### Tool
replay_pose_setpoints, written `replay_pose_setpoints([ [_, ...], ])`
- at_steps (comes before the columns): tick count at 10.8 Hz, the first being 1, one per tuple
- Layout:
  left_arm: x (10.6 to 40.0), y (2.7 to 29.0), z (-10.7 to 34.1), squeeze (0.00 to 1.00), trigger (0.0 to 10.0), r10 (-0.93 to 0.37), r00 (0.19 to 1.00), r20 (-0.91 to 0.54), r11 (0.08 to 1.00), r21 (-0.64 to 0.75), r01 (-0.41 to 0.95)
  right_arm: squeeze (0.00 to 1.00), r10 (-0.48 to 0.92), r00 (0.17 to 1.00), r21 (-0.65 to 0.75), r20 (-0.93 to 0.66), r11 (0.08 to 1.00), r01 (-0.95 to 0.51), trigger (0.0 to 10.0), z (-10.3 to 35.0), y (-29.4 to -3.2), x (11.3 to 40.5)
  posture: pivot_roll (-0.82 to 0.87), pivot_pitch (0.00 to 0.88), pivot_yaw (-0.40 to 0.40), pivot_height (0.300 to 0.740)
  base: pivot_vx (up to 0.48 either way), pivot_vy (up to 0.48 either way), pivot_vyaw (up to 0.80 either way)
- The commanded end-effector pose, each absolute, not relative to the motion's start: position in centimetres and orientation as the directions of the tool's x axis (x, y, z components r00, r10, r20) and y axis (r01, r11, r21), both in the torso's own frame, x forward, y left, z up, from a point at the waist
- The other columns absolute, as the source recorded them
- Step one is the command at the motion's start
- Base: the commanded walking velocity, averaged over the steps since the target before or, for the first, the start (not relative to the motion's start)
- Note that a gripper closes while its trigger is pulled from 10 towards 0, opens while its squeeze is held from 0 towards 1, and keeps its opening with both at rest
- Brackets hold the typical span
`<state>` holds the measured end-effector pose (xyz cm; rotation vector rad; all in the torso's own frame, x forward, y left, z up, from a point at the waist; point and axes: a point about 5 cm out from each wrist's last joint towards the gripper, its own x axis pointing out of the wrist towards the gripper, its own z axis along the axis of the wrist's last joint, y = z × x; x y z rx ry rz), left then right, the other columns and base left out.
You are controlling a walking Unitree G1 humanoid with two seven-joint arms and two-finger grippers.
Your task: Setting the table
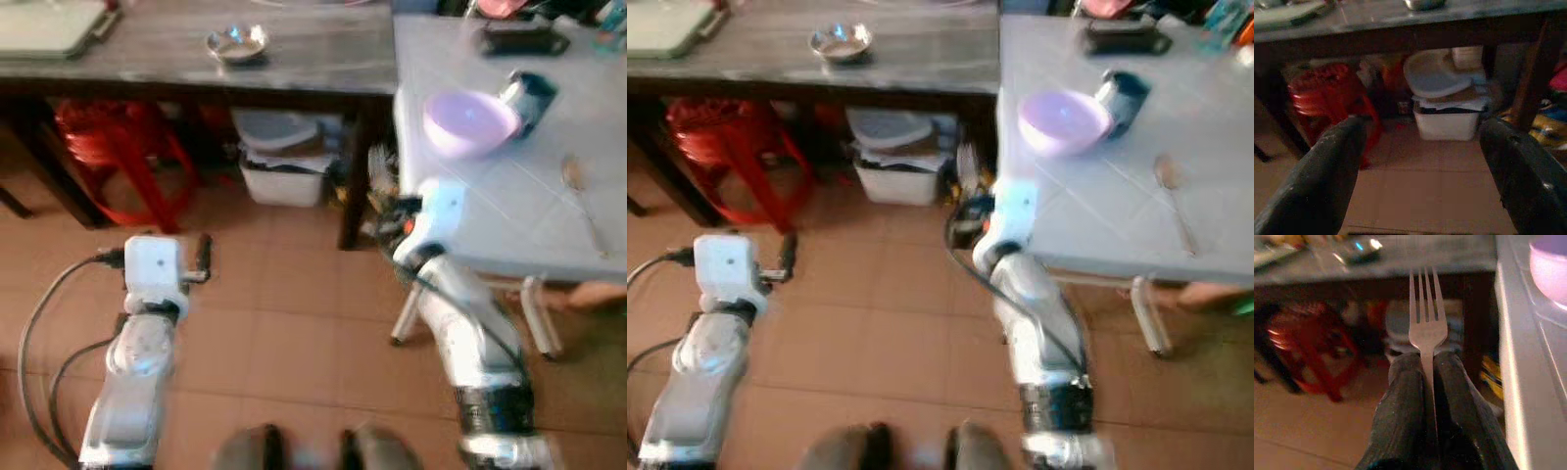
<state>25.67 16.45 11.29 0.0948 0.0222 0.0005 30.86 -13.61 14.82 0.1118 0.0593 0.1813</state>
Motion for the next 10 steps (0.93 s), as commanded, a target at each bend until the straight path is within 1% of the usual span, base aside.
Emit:
replay_pose_setpoints([
  [1,25.5,17.2,11.0,0.0,10.0,0.026,0.999,-0.032,0.993,0.12,-0.022,0.0,0.16,0.986,0.102,-0.038,0.983,-0.155,0.0,14.9,-13.6,31.0,-0.01,0.118,0.025,0.74,0.368,0.311,0.0],
  [3,25.4,16.8,11.0,0.0,10.0,0.015,1.0,-0.024,0.993,0.117,-0.012,0.0,0.116,0.993,0.07,-0.023,0.991,-0.114,0.0,15.0,-14.3,31.2,-0.02,0.12,0.022,0.74,0.454,0.0,0.0],
  [5,25.7,16.4,11.0,0.0,10.0,0.012,1.0,-0.021,0.994,0.108,-0.01,0.0,0.115,0.993,0.042,0.003,0.992,-0.115,0.0,15.5,-14.4,31.6,-0.02,0.129,0.015,0.74,0.469,0.0,0.0],
  [10,25.8,16.1,11.1,0.0,10.0,0.001,1.0,-0.016,0.995,0.095,0.0,0.0,0.084,0.996,0.025,0.026,0.996,-0.084,0.0,15.9,-15.0,32.2,-0.02,0.127,0.019,0.74,0.477,0.0,0.0],
])
